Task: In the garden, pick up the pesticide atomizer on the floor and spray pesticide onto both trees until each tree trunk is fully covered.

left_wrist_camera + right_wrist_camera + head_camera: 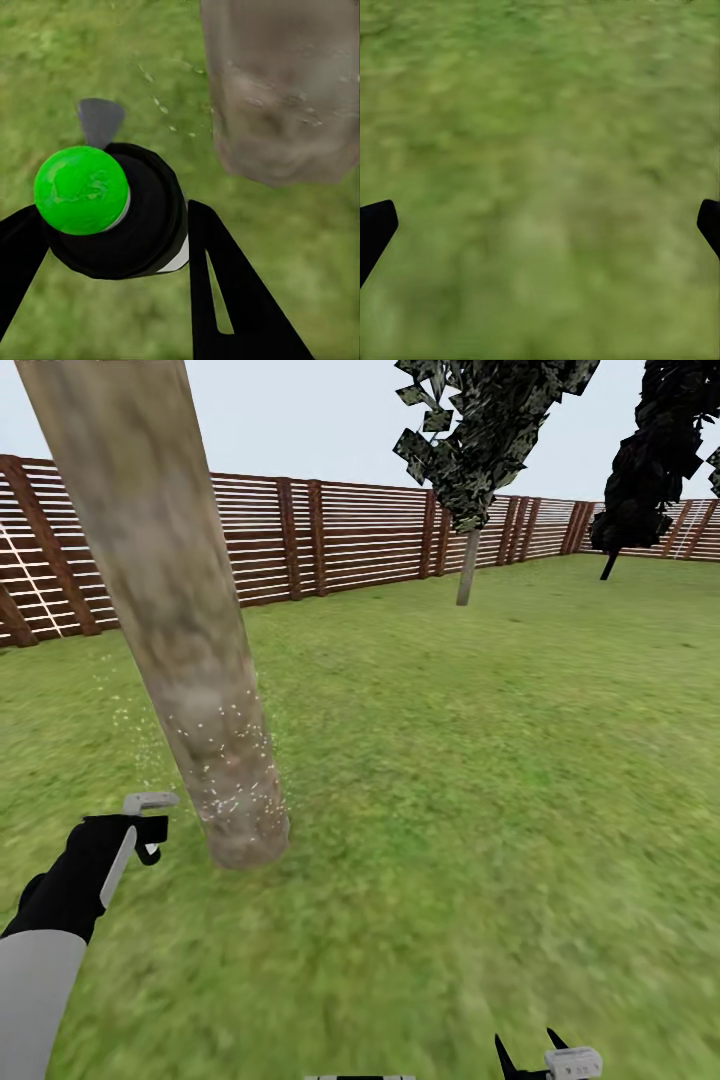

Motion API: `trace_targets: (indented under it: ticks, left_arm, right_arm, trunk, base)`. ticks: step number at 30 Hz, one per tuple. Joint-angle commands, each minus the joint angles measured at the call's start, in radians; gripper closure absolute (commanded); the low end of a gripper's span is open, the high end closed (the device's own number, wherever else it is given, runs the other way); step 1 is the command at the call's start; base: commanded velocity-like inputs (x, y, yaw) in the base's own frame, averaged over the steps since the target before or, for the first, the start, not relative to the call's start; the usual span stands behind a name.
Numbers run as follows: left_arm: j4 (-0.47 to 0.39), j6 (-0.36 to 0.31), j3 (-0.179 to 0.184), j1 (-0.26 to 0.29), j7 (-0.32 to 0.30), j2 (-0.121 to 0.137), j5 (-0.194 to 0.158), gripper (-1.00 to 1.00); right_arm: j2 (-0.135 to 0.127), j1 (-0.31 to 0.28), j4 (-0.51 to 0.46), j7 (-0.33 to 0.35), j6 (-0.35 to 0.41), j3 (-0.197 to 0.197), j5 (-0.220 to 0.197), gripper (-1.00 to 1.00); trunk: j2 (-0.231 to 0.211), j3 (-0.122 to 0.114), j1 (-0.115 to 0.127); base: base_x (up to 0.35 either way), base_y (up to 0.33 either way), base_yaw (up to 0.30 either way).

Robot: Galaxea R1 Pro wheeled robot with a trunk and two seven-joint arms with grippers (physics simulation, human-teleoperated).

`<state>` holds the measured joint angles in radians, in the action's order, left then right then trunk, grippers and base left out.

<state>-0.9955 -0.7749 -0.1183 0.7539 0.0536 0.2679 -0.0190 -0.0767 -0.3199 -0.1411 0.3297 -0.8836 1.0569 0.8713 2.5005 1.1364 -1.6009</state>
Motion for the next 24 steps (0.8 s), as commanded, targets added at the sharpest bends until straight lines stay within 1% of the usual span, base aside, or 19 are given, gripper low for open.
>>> trace_targets:
  ticks: [1,2,4,18,19,20,21,23,24]
  left_arm:
    - [0.000,0.000,0.000,0.000,0.000,-0.005,0.002,1.00]
    - [0.000,0.013,0.000,-0.001,0.000,-0.011,0.002,1.00]
    - [0.000,0.018,0.000,-0.001,0.000,-0.012,0.003,1.00]
    - [0.001,0.019,0.000,-0.003,0.002,-0.013,0.001,1.00]
    - [0.001,0.019,0.000,-0.003,0.001,-0.017,0.001,1.00]
    - [0.001,0.019,0.000,-0.005,0.000,-0.027,0.001,1.00]
    - [0.001,0.019,0.000,-0.007,0.000,-0.033,0.002,1.00]
    - [-0.001,0.019,-0.001,-0.051,0.000,-0.034,0.002,1.00]
    - [0.000,0.020,-0.001,-0.060,0.000,-0.033,0.001,1.00]
  right_arm:
    - [0.000,0.000,0.000,0.000,0.000,0.000,0.000,-1.00]
    - [0.000,0.000,0.000,0.000,0.000,0.000,0.000,-1.00]
    - [0.000,-0.001,0.000,0.000,0.000,0.000,0.000,-1.00]
    - [0.000,-0.001,0.000,0.000,0.000,-0.002,0.000,-1.00]
    - [0.000,0.000,0.000,0.000,0.000,-0.002,0.000,-1.00]
    - [0.000,0.000,0.000,0.000,0.000,-0.002,0.000,-1.00]
    - [0.000,0.000,0.000,0.000,0.000,-0.001,0.000,-1.00]
    - [0.000,0.000,0.000,0.000,0.000,-0.001,0.000,-1.00]
    - [0.000,0.000,0.000,0.000,0.000,-0.002,0.000,-1.00]
  trunk:
    - [0.000,0.000,0.000]
    - [0.000,0.000,0.000]
    - [0.000,0.000,0.000]
    - [0.000,0.000,0.000]
    - [0.000,0.000,0.000]
    - [0.000,0.000,0.000]
    - [0.000,0.000,0.000]
    - [0.000,0.000,0.000]
    - [0.000,0.000,0.000]
  base:
    - [0.023,-0.003,0.000]
    - [0.116,-0.210,0.000]
    - [0.023,-0.265,0.000]
    - [0.000,-0.276,0.000]
    - [-0.014,-0.276,0.000]
    - [-0.068,-0.276,0.000]
    - [-0.118,-0.272,0.000]
    - [-0.171,-0.258,0.000]
    - [-0.203,-0.239,0.000]
